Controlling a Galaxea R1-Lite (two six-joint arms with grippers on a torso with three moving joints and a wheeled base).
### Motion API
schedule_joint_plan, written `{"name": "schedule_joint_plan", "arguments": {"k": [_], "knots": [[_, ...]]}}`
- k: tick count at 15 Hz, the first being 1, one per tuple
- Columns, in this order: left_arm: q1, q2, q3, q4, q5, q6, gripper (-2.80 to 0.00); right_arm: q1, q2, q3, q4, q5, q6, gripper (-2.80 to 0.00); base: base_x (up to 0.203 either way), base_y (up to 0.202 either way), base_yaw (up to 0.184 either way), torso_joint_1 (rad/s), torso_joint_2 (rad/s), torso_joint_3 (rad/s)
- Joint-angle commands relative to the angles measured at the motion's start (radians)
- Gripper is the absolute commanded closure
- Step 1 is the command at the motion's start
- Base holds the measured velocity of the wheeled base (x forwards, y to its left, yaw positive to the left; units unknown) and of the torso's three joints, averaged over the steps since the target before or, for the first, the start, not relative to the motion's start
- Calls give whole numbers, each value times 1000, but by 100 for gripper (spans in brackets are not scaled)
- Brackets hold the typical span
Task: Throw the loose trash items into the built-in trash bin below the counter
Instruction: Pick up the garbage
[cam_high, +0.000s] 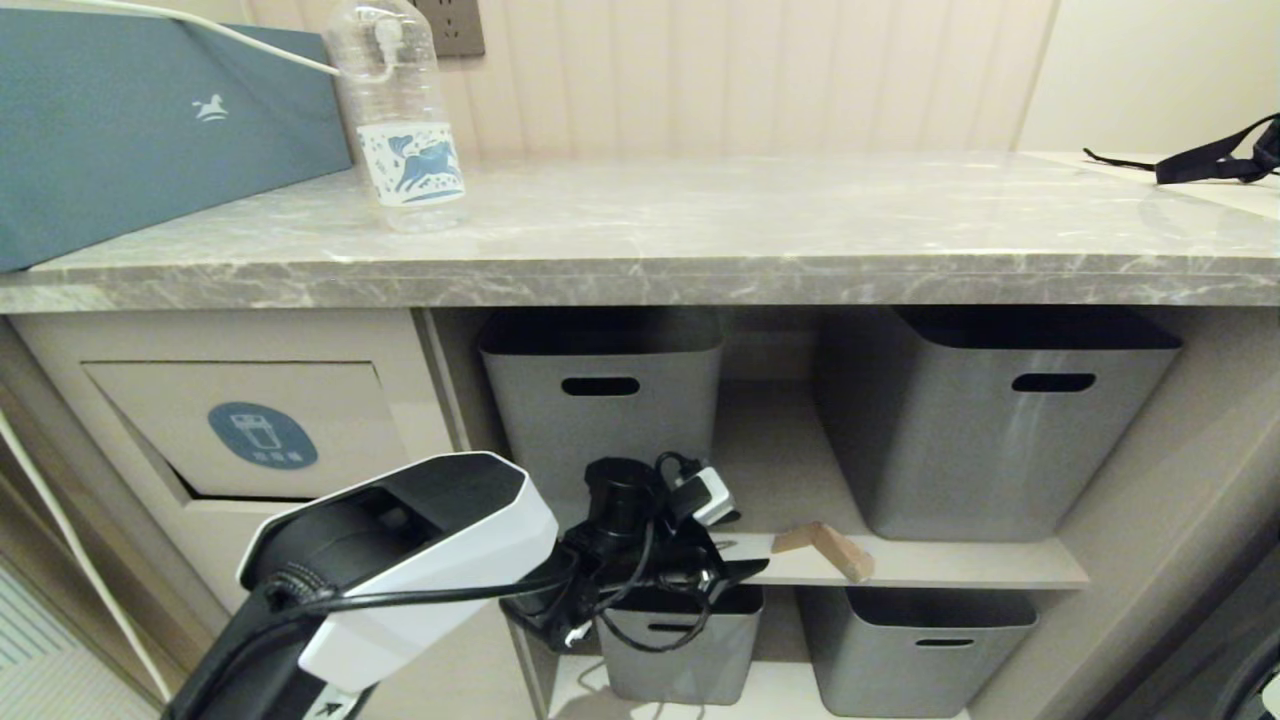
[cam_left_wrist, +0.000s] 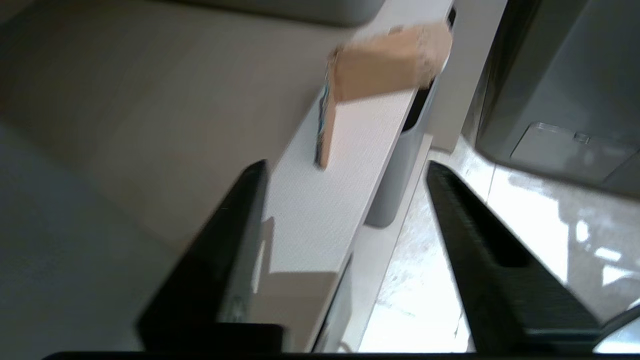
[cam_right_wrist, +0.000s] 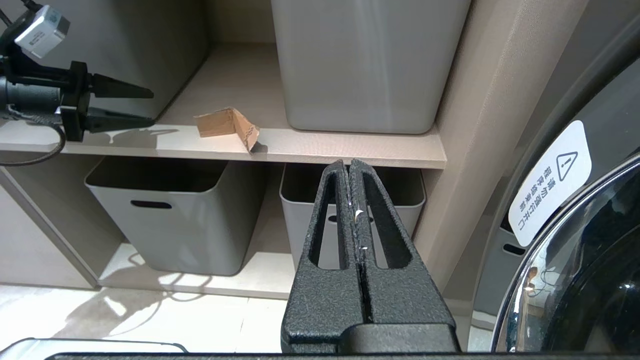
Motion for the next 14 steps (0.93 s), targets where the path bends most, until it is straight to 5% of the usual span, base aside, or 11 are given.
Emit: {"name": "schedule_joint_plan", "arguments": {"k": [1,14], "knots": [[6,11,-21,9,-7,8,-280,0,-1,0,0,1,-1,0,0,0,0,0,0,0],[-32,106,-280,235,4,23,-280,0,-1,0,0,1,-1,0,0,0,0,0,0,0]]}}
